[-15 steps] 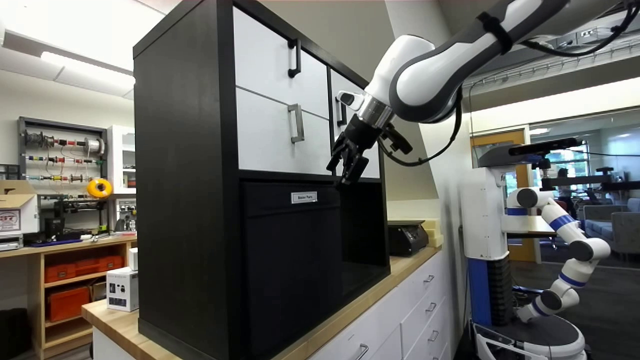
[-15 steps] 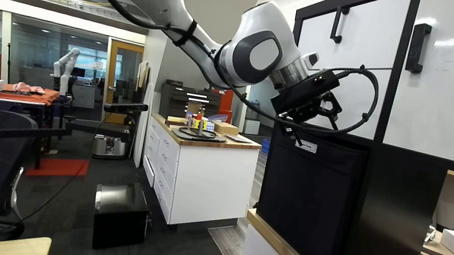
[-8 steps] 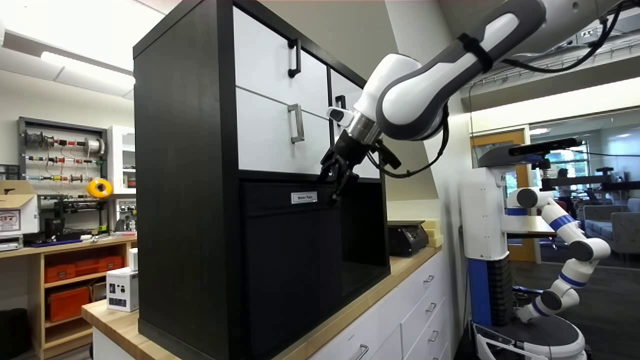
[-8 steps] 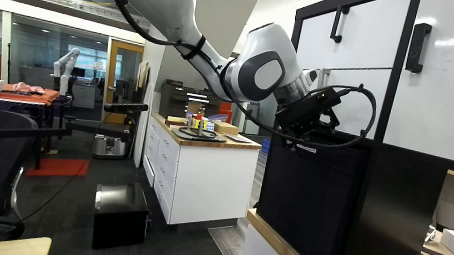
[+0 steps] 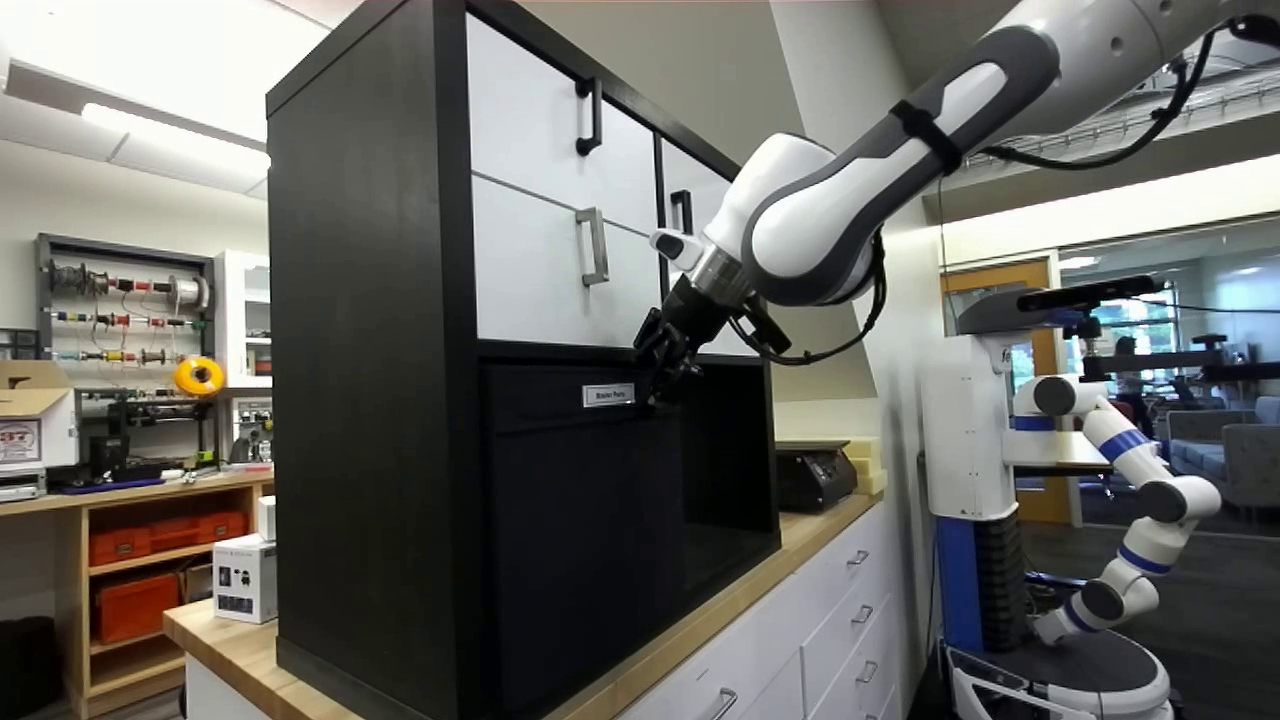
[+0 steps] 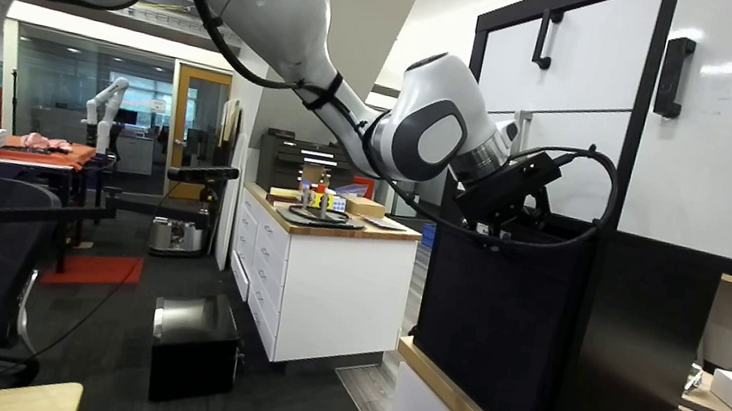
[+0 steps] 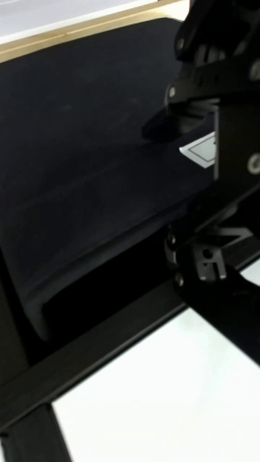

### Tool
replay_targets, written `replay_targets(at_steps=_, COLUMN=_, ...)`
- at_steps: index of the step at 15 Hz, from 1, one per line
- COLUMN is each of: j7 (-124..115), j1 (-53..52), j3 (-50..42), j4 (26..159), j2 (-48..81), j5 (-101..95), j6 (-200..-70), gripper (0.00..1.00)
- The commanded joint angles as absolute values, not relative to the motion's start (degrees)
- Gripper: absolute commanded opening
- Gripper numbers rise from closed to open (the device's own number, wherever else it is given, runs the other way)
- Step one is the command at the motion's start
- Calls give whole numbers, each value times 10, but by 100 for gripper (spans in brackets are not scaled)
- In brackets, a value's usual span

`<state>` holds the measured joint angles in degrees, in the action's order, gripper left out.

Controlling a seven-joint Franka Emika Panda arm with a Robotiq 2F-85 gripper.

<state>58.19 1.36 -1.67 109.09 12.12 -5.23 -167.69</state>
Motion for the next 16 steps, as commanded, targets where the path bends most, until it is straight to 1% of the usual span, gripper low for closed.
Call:
replay_targets(at_steps=1, j7=605, j1=26, j3=-10, j4=1099, j2=107, j5=-41, j6=-1695, gripper=33)
replay_targets(at_steps=2, j7=607, j1=28, j3=-10, j4=1100, j2=106, j5=-41, j6=-1696, gripper=26)
replay_targets(at_steps=6, j7=645, j1=32, j3=-1, j4=1128, j2=90, j5=-33, j6=-1688, gripper=5)
replay_targets(at_steps=7, j7=656, j1=33, j3=1, j4=1141, j2=83, j5=-30, j6=-1686, gripper=4)
replay_targets(at_steps=9, j7=676, j1=36, j3=3, j4=1163, j2=68, j5=-20, j6=-1685, gripper=6)
replay_targets(at_steps=13, j7=715, j1=41, j3=4, j4=1200, j2=40, j5=4, j6=-1688, gripper=3)
replay_targets(at_steps=16, j7=741, j1=41, j3=2, j4=1223, j2=21, j5=26, j6=-1690, gripper=4)
